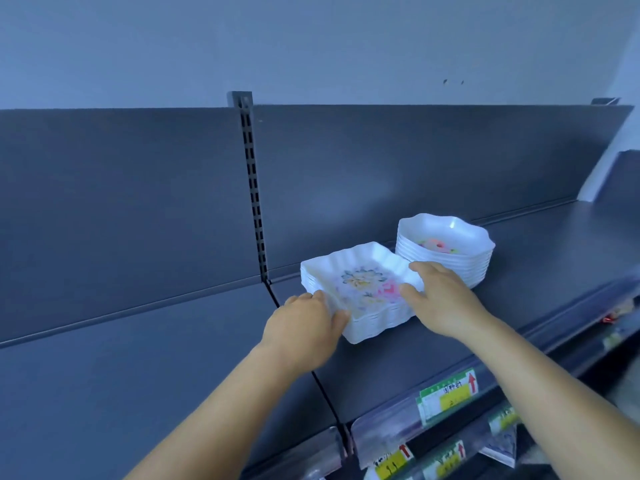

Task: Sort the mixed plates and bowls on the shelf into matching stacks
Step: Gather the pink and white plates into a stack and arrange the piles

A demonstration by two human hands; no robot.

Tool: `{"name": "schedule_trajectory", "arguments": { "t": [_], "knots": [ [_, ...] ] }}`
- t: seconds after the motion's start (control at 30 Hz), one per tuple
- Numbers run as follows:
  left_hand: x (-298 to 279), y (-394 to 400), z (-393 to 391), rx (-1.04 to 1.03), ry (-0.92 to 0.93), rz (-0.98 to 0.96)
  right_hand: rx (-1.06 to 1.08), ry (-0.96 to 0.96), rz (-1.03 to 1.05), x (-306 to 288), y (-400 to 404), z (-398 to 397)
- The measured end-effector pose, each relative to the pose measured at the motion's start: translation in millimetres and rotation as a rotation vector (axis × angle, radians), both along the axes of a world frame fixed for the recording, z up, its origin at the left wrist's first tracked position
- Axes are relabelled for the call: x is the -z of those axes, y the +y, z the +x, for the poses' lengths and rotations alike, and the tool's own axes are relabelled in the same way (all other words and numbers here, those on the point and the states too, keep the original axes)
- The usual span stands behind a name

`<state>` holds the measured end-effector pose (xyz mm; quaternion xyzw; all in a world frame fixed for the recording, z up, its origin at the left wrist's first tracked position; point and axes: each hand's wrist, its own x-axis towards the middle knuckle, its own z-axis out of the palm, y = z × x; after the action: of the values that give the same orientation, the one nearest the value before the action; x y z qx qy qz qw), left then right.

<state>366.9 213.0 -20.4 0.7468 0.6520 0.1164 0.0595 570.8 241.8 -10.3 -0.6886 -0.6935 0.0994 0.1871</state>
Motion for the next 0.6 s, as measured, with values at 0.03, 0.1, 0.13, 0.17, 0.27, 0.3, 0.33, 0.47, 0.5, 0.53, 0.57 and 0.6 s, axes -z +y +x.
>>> {"name": "schedule_trajectory", "arguments": {
  "t": [0.03, 0.1, 0.13, 0.17, 0.27, 0.3, 0.33, 0.47, 0.5, 0.53, 0.57, 0.6],
  "knots": [
    [2.1, 3.7, 3.2, -0.005, -0.018, -0.004, 0.026, 0.018, 0.003, 3.1, 4.6, 6.0],
    [5.4, 9.1, 7.1, -0.022, -0.050, -0.005, 0.067, 0.053, 0.027, 8.7, 12.8, 14.5],
    [6.8, 10.8, 8.6, -0.032, -0.067, -0.007, 0.082, 0.072, 0.039, 10.4, 15.5, 16.2],
    [7.6, 11.9, 10.6, -0.045, -0.083, -0.008, 0.091, 0.091, 0.048, 12.3, 17.9, 16.6],
    [8.0, 13.3, 20.6, -0.104, -0.151, -0.029, 0.097, 0.135, 0.047, 15.4, 20.7, 12.0],
    [8.0, 14.5, 23.6, -0.129, -0.195, -0.041, 0.102, 0.151, 0.050, 16.4, 21.0, 10.0],
    [8.1, 15.9, 25.6, -0.161, -0.248, -0.051, 0.110, 0.161, 0.048, 16.7, 20.2, 8.1],
    [8.6, 21.2, 18.7, -0.280, -0.433, -0.059, 0.082, 0.186, 0.035, 19.7, 15.1, 0.5],
    [9.1, 20.4, 14.8, -0.303, -0.459, -0.052, 0.053, 0.202, 0.028, 21.1, 12.6, -1.4],
    [9.8, 18.5, 10.7, -0.323, -0.481, -0.041, 0.022, 0.232, 0.015, 22.1, 9.6, -3.9],
    [10.8, 16.3, 6.6, -0.337, -0.505, -0.028, -0.005, 0.278, -0.006, 23.1, 7.0, -6.7],
    [11.8, 13.8, 3.1, -0.346, -0.530, -0.012, -0.028, 0.333, -0.034, 23.7, 4.9, -9.5]
  ]
}}
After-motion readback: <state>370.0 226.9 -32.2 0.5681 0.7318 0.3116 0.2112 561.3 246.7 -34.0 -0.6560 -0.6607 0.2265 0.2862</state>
